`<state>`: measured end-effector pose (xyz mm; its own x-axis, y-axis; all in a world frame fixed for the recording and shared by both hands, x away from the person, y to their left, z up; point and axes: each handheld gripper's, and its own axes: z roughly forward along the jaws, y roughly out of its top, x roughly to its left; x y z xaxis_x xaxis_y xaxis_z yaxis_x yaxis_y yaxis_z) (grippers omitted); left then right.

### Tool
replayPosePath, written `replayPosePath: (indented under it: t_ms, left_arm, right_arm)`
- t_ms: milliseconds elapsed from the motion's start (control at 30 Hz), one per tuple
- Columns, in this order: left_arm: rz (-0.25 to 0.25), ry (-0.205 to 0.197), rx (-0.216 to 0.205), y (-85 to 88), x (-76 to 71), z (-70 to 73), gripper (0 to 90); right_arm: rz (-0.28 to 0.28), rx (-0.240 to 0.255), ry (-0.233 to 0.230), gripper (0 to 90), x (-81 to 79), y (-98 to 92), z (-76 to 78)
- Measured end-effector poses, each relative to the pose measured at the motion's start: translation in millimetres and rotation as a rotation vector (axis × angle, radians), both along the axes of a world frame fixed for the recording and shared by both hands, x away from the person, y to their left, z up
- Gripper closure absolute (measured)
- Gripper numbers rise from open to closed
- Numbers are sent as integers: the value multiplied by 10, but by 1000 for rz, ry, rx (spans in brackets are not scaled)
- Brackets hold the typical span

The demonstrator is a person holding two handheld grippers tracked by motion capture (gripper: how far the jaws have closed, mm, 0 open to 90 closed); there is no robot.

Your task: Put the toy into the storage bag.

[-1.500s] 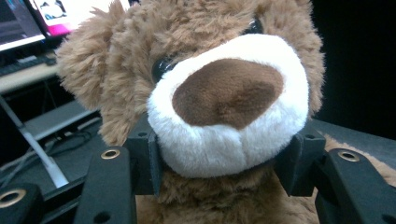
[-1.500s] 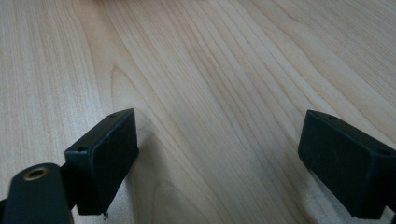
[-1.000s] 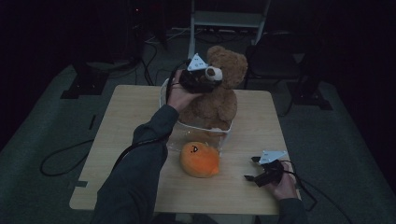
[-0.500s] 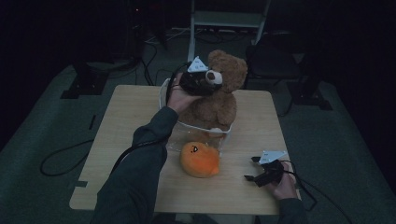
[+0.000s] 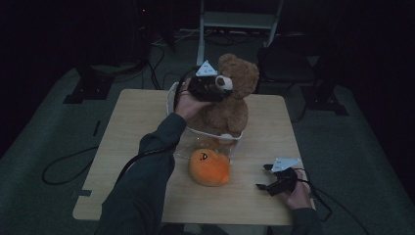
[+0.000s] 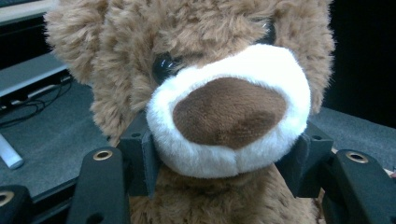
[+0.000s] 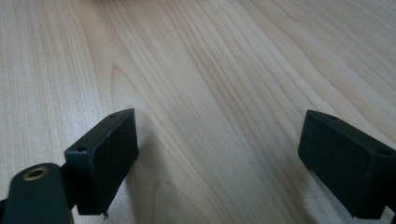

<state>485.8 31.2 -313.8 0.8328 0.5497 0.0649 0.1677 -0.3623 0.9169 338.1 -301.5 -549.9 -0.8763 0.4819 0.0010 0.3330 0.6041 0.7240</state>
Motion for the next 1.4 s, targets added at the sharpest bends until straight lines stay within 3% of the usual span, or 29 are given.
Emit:
replayPosePath:
  t_ms: [433, 1000, 1300, 1400]
  left_arm:
    - [-14, 29, -6, 5, 11, -42, 378]
    - [-63, 102, -62, -8, 24, -38, 341]
    - [-95, 107, -41, -16, 4, -48, 357]
    - [-111, 88, -9, -38, -26, -51, 363]
  right_arm:
    - [0, 0, 0, 114, 0, 0, 0]
    - [-1, 0, 1, 114, 0, 0, 0]
    - [0, 0, 0, 114, 0, 0, 0]
    - [-1, 0, 0, 114, 0, 0, 0]
